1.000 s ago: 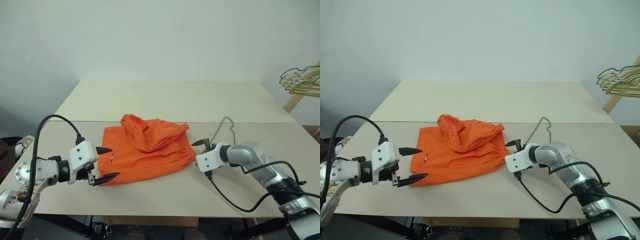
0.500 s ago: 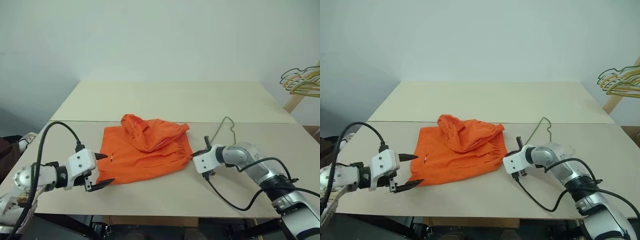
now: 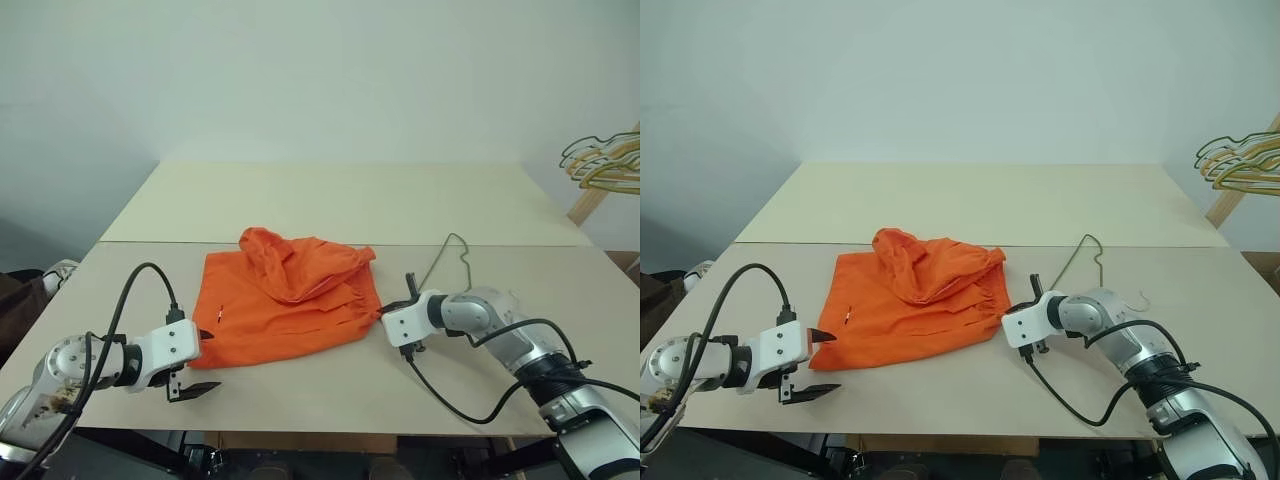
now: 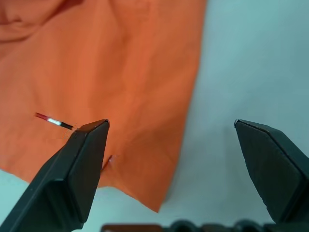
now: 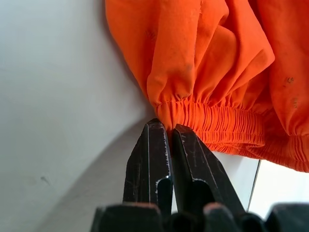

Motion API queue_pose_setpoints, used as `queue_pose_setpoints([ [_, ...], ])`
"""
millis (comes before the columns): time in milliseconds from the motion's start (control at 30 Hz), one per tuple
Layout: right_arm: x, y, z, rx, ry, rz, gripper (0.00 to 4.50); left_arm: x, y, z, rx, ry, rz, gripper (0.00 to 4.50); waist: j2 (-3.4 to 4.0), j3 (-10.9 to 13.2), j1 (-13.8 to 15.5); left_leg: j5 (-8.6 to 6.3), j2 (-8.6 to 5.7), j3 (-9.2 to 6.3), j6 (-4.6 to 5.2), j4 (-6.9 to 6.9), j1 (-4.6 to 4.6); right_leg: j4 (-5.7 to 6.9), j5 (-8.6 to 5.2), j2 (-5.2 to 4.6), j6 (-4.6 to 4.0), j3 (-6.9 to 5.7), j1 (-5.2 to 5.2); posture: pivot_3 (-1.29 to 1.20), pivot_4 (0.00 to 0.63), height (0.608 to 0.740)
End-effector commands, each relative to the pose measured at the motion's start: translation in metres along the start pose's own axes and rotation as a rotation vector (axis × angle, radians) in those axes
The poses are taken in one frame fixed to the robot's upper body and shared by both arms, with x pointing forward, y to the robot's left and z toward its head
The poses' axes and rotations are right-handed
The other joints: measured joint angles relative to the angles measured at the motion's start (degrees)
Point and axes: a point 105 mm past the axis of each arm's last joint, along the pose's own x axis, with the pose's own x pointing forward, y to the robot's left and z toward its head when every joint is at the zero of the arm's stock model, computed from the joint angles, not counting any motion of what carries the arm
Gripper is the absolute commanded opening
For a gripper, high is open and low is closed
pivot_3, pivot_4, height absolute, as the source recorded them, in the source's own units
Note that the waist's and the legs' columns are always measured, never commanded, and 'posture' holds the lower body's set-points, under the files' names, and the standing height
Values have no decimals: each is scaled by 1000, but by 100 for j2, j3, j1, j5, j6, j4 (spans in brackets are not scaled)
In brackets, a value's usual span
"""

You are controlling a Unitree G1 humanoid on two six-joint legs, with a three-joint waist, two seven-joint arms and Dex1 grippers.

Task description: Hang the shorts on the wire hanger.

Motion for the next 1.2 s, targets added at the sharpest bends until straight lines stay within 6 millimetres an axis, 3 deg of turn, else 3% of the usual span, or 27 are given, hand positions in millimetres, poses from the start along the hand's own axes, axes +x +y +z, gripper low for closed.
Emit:
queue_pose_setpoints([
  [33,-5,-11,5,0,-15,-45,51,-4,6,-8,58,54,5,4500,0,0,-2,0,0,0,0,0,0,1,0,1,0,0,0,-16,0,740],
  [267,-5,-7,8,16,-24,-46,51,10,18,-18,20,37,79,4500,11,-6,16,-2,-1,0,3,1,3,2,0,-2,0,-1,2,-22,0,740],
  [367,-4,-8,8,19,-23,-46,0,17,18,-26,33,50,80,3955,21,-13,18,0,-2,0,2,2,12,5,0,-1,0,-1,8,-26,0,740],
  [767,-6,-7,8,20,-28,-38,0,22,22,-32,23,31,98,30,49,-32,-3,-1,-1,0,3,0,24,13,0,-1,0,2,13,-26,0,740],
  [1000,-9,-10,14,35,-50,-50,0,15,28,-31,56,46,150,30,49,-32,-1,-1,-1,0,4,-2,24,13,0,-1,0,2,12,-21,0,740],
  [1200,-32,-3,46,65,-165,25,0,-12,10,-11,46,4,69,30,42,-28,-29,-6,2,0,10,-2,-3,12,0,-3,0,3,0,-16,0,740],
])
